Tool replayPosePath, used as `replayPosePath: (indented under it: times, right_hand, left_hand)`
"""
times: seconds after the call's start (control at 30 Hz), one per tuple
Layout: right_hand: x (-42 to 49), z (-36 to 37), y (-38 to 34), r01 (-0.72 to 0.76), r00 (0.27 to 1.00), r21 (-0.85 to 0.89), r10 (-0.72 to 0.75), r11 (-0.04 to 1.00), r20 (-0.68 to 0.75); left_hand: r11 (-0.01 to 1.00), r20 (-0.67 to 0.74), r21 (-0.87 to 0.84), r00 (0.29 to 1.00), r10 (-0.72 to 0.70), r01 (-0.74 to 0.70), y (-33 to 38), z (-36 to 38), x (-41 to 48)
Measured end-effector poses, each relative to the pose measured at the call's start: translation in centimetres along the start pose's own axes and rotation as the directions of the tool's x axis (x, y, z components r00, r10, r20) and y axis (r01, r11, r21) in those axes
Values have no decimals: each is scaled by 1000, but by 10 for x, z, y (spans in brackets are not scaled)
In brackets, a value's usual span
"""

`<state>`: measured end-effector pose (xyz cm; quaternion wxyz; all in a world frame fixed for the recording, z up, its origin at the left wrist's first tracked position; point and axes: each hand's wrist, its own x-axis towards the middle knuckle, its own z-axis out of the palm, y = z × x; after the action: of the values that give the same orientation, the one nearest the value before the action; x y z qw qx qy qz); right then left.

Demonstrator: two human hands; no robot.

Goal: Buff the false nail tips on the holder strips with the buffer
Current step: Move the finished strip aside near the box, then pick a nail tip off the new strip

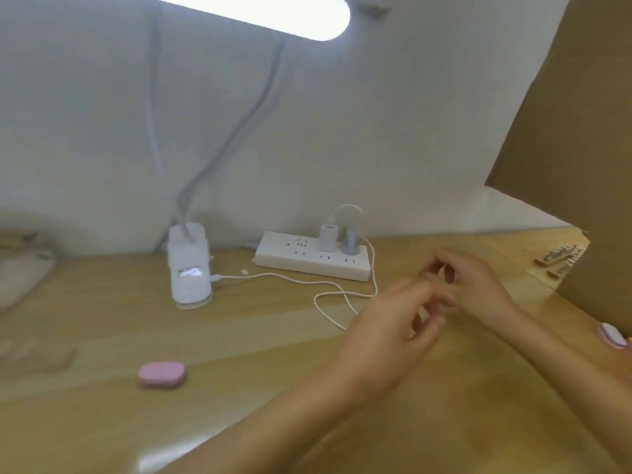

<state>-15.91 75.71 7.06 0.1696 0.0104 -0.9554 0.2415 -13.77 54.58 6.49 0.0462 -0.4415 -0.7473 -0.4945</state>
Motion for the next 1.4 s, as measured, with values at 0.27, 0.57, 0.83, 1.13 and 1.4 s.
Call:
replayPosePath:
  times: [0.27, 0.57, 0.83, 1.13, 1.4]
  right_hand:
    - [-45, 96, -170, 421, 821, 178, -457, 889, 343]
    - [-35, 165, -235, 387, 851, 109, -400, 915, 340]
    - [-37, 152, -224, 227, 919, 338, -315, 914, 235]
    - [-55, 133, -203, 5, 917, 617, -250, 787, 312]
    - [-48, 134, -200, 9, 912, 626, -262, 780, 314]
  left_hand:
    - [937, -321, 320, 947, -28, 136, 4, -210, -191]
    - [590, -432, 371, 695, -574, 718, -95, -314, -259]
    - [714, -242, 286, 769, -592, 639, -62, -260, -243]
    - [841, -121, 134, 851, -511, 524, -12, -182, -239]
    - [837, -48, -14, 836, -547, 547, -12, -197, -243]
